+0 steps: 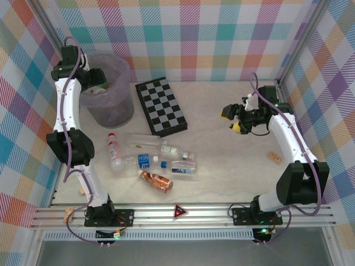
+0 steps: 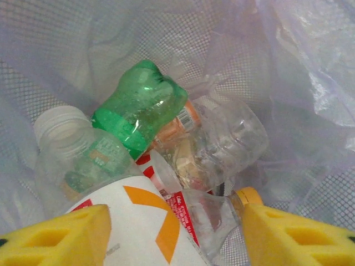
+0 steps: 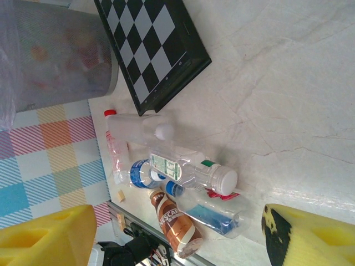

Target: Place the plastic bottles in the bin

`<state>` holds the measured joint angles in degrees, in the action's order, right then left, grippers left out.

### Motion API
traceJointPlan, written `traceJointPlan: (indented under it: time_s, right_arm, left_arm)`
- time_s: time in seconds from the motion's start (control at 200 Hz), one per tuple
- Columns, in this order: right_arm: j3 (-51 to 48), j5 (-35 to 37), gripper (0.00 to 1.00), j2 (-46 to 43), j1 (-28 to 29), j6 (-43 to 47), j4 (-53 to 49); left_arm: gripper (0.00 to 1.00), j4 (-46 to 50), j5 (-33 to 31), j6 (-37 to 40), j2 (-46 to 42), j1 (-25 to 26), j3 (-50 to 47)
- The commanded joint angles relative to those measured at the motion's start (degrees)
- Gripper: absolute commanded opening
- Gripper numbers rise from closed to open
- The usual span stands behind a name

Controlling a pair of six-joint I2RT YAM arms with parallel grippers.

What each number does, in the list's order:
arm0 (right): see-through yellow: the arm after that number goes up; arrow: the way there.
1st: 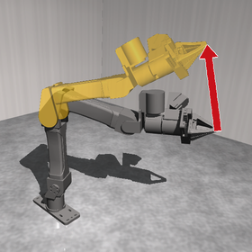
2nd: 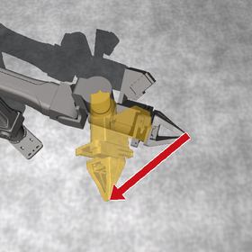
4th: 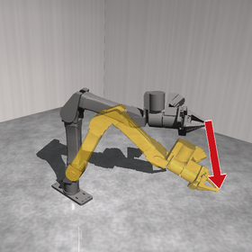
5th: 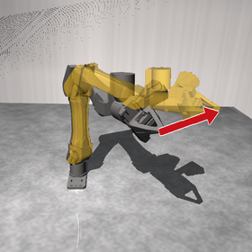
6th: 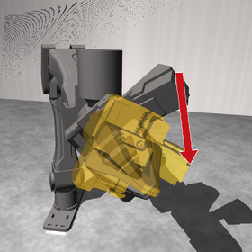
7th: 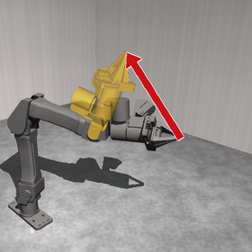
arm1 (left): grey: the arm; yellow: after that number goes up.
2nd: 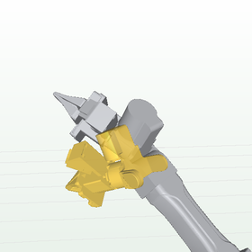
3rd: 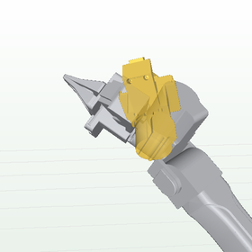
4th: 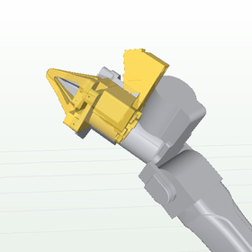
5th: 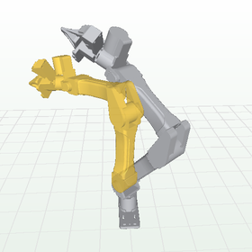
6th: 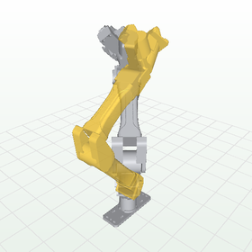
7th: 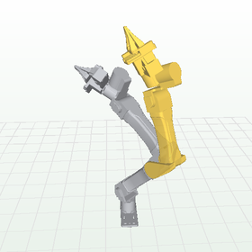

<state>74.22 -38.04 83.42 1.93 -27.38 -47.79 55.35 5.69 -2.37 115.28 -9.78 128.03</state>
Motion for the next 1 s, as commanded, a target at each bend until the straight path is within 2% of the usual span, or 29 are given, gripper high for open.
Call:
traceJointPlan:
  time_s: [0.0, 0.165, 0.3, 0.57, 0.675, 0.855, 0.995]
  right_arm:
    - [-1.1, -1.1, 0.78, -0.2, 0.3, 1.0, 0.5]
    - [-1.6, -0.6, 0.78, -0.6, 0.3, 1.4, 0.1]
    - [-1.4, -0.7, 0.78, -0.5, 0.4, 1.4, 0.1]
    - [-1.0, -0.7, 0.78, -0.7, 0.3, 1.1, 0.0]
    - [-0.1, -0.6, 0.79, -1.1, 0.4, 1.4, -0.5]
    - [0.6, -1.3, 0.79, -1.9, 0.6, 3.7, -1.0]
    - [0.7, 1.6, 0.79, -3.7, 2.2, 8.5, -2.6]
  left_arm:
    - [0.57, -0.7, 1.3, -1.0, 0.5, 0.9, -1.1]
    - [0.5, -4.7, 1.8, -2.5, -0.2, 0.9, -8.9]
    - [0.48, -7.5, 2.8, -3.7, -0.6, 1.0, -14.1]
    - [0.48, -7.8, 3.2, -3.8, 0.0, 2.0, -13.8]
    - [0.57, -7.4, 2.1, -3.2, -1.8, 2.0, -10.1]
    - [0.7, -0.7, 1.0, -0.5, -1.7, 2.1, 1.5]
    - [0.79, 0.7, 0.0, 1.1, -4.1, 2.2, 3.8]
